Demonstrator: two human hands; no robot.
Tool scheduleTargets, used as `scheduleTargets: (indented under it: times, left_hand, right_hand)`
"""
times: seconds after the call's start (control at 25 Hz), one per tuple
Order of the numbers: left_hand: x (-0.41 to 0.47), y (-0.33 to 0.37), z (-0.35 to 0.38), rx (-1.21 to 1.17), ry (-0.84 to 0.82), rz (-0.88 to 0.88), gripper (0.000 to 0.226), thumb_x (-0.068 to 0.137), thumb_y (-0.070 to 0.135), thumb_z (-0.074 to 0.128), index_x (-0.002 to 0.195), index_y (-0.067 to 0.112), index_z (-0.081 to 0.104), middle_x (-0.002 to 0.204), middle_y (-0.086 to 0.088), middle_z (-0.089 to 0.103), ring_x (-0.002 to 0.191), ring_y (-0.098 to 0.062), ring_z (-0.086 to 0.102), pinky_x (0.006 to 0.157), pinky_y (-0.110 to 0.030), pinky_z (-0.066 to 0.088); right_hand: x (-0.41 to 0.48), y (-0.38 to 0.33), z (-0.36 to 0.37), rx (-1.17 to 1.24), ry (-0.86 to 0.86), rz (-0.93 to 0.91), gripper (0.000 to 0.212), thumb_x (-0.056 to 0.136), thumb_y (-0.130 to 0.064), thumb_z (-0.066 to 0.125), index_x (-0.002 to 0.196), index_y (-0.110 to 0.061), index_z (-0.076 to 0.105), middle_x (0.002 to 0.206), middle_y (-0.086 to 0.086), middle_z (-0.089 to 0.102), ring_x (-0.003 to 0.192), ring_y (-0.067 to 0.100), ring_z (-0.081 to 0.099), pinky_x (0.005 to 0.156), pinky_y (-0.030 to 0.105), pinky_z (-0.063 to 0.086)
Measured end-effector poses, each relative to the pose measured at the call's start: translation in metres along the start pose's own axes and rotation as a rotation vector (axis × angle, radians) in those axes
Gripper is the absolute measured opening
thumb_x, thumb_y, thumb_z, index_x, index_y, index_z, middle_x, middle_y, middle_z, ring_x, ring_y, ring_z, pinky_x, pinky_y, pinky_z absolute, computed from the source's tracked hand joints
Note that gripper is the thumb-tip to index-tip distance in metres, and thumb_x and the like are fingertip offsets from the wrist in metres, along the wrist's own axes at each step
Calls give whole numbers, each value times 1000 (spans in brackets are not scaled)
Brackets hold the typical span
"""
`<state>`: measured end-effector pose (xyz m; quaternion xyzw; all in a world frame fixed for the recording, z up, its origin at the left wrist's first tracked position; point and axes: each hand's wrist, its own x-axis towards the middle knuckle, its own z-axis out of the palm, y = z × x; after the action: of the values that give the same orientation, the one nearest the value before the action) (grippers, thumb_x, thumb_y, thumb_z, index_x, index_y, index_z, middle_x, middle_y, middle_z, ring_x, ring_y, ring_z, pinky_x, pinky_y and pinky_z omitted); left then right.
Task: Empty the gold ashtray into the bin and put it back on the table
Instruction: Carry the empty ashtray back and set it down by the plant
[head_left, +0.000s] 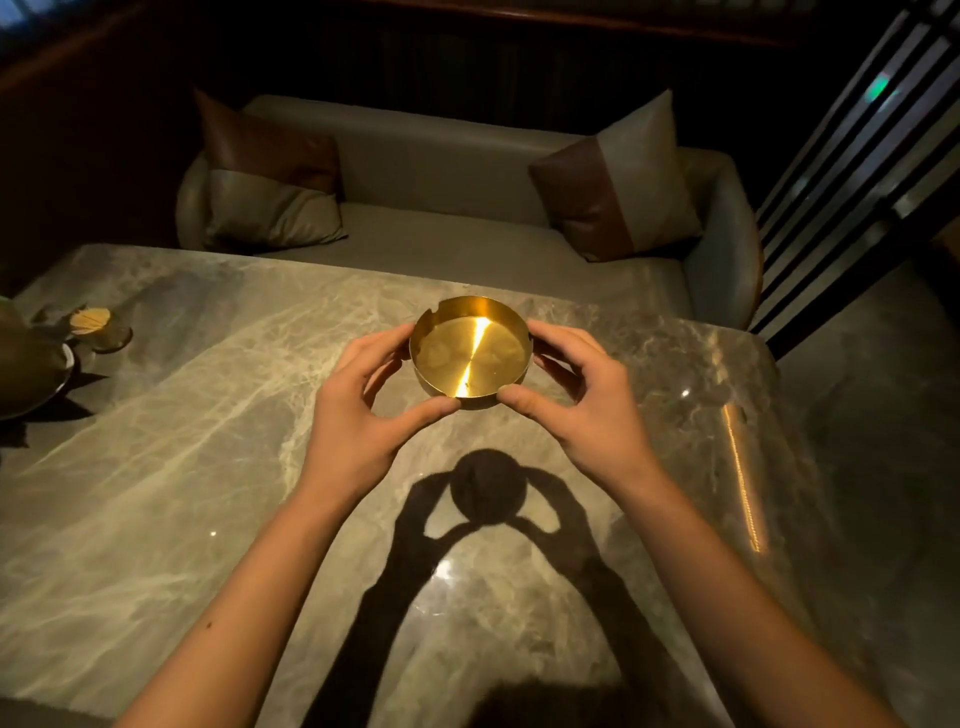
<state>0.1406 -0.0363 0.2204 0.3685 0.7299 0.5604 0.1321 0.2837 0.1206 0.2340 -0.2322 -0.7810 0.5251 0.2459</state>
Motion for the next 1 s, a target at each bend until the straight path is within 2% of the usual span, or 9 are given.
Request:
scheduleTargets:
  times: [0.2,0.28,0.48,0.72,0.88,1.0]
  left_hand:
    - [18,-53,-100,-45,-55,0,81,61,40,82,135,23,55,130,4,58,122,-3,55,105,-19,44]
    - [18,-68,-138,-67,-57,-20,82,60,40,82,135,22,55,130,4,58,122,-6,56,105,-21,45]
    - [13,-87,-197,-65,-53,-20,79,61,35,85,133,22,56,128,7,60,117,-3,57,101,-13,44]
    - [0,-83,-216,-41,10,-56,80,58,39,83,131,23,57,126,10,62,116,-1,59,102,-16,45]
    - [-15,-75,-209,31,83,-100,79,58,40,84,131,24,57,127,10,62,118,-5,59,104,-24,47]
    - [-20,-75,-202,71,91,-114,80,59,38,85,132,21,57,127,7,62,118,-8,59,105,-30,48]
  right_hand:
    - [16,-34,105,-66,42,-11,59,74,-21,82,126,-31,55,121,-15,57,119,5,56,102,18,45]
    - [20,-48,143,-70,45,-7,60,74,-21,82,127,-29,55,122,-10,59,120,6,57,103,22,46]
    - [24,-69,199,-67,5,2,61,73,-23,82,128,-27,56,123,-7,59,119,7,57,104,25,47]
    - [33,-67,214,-12,-76,-35,60,72,-22,83,126,-29,57,122,-10,60,119,9,58,103,27,48]
    - [34,-56,211,73,-155,-41,61,72,-21,83,125,-35,55,123,-16,58,120,4,56,101,20,47]
    - [30,-47,208,118,-160,-28,63,72,-18,83,126,-33,55,125,-15,57,119,1,56,101,16,46]
